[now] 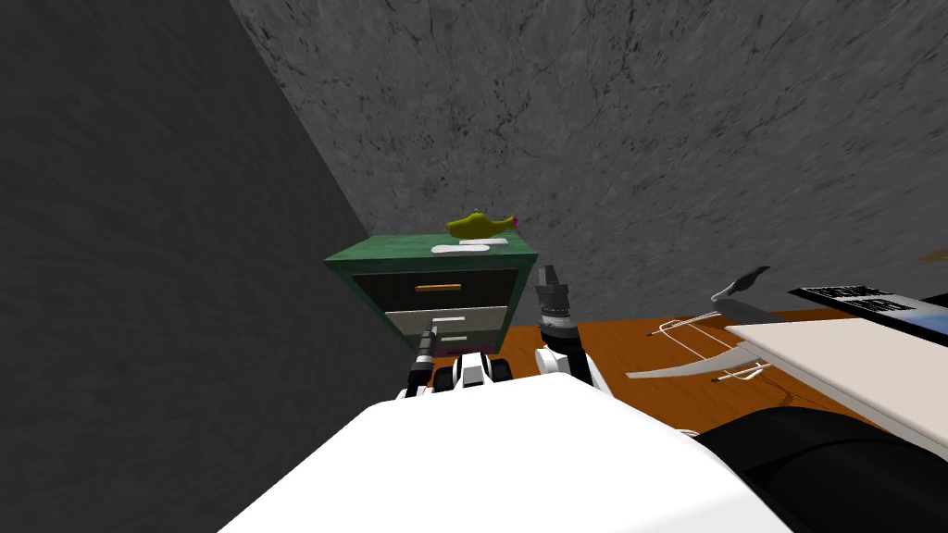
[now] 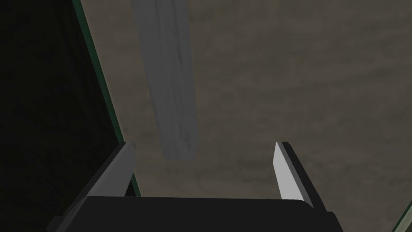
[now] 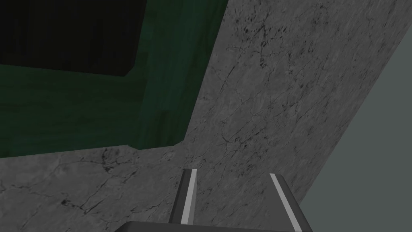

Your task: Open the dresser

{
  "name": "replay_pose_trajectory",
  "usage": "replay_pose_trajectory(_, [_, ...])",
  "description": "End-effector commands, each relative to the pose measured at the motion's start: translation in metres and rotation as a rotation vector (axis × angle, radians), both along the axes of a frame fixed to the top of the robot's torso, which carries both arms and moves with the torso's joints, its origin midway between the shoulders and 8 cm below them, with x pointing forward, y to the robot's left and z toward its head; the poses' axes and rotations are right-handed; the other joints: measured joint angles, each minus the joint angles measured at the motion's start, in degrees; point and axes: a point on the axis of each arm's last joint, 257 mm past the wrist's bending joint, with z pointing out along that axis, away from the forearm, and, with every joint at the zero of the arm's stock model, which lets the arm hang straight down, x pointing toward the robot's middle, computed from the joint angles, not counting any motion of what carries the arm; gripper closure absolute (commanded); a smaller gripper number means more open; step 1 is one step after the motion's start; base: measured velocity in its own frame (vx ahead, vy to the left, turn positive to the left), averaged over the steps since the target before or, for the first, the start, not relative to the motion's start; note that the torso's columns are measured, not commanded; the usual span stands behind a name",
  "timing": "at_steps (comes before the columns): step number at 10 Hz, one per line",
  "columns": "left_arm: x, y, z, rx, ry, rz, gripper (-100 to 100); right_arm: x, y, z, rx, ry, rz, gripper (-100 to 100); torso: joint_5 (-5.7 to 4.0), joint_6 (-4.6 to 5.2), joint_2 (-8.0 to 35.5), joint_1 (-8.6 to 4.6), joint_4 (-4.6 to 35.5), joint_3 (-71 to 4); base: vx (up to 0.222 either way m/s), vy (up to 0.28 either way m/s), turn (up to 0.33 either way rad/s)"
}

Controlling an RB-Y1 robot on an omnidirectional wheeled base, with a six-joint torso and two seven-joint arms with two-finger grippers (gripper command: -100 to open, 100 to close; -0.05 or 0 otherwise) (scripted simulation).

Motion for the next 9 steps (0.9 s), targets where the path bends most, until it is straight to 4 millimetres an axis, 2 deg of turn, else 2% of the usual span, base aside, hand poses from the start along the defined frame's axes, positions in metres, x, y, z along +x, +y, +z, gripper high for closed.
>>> replay_pose_trajectory(1, [0.020, 0.004, 0.003, 0.003, 0.001, 0.052, -100, 0.000, 0.000, 0.000, 0.000, 0.000, 0.000, 0, 0.01, -0.02, 0.0, 0.04, 0.0, 0.0, -0.088, 0.089, -0.144])
replay_pose_trajectory(2, [0.030, 0.005, 0.005, 0.001, 0.002, 0.075, -100, 0.000, 0.000, 0.000, 0.000, 0.000, 0.000, 0, 0.00, -0.05, -0.1, 0.00, 0.0, -0.1, -0.084, 0.074, -0.214])
replay_pose_trajectory(5, [0.031, 0.005, 0.005, -0.001, 0.004, 0.080, -100, 0.000, 0.000, 0.000, 0.000, 0.000, 0.000, 0, -0.07, -0.02, -0.4, -0.26, -0.1, -0.2, -0.033, 0.024, -0.055])
replay_pose_trajectory(6, [0.020, 0.004, 0.003, 0.003, 0.001, 0.052, 100, 0.000, 0.000, 0.000, 0.000, 0.000, 0.000, 0, -0.06, -0.04, -0.3, -0.21, -0.1, -0.2, 0.044, -0.035, 0.234])
replay_pose_trajectory(9, [-0.005, -0.002, -0.001, 0.002, 0.001, -0.010, 100, 0.000, 0.000, 0.000, 0.000, 0.000, 0.000, 0, -0.02, 0.02, -0.5, -0.19, -0.2, -0.3, 0.084, -0.075, 0.237])
